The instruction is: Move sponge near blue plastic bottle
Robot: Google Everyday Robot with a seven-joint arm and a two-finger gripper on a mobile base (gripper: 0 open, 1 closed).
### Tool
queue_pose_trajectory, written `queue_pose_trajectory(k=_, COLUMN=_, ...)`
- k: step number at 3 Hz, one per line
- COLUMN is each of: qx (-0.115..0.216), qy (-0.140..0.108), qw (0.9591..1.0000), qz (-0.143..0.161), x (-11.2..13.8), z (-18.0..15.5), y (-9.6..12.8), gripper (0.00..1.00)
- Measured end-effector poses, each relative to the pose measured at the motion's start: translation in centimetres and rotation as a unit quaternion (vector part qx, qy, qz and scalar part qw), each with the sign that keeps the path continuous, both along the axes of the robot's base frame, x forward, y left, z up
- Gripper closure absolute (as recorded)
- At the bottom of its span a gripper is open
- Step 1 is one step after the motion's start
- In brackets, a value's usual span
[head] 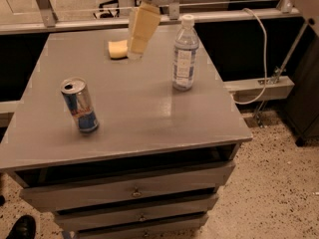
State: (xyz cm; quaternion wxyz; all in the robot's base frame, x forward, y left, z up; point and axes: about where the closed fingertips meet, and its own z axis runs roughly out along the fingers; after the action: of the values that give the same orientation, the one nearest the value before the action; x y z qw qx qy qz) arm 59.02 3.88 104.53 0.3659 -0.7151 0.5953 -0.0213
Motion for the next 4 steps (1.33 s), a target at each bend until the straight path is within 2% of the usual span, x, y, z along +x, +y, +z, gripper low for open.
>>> queue_pose_trajectory(k=1, qx=0.022, qy=-0.016, qw=0.9996, qz=0.007, x=4.1, z=-1.6, y=3.7, gripper=0.00)
queue_pose_trajectory(k=2, qx=0.039, qy=-0.012, qw=0.9991, qz=-0.008, x=8.8, z=-3.9, y=5.8, gripper=0.00)
queue_pose_trajectory(k=3, qx=0.047, qy=0.003, qw=0.9984, qz=-0.030, x=12.5, z=-6.7, y=7.3, gripper=0.00)
queue_pose_trajectory(k=4, qx=0.035, qy=0.028, qw=0.9973, qz=-0.059, x=15.1, z=-10.3, y=8.2, gripper=0.00)
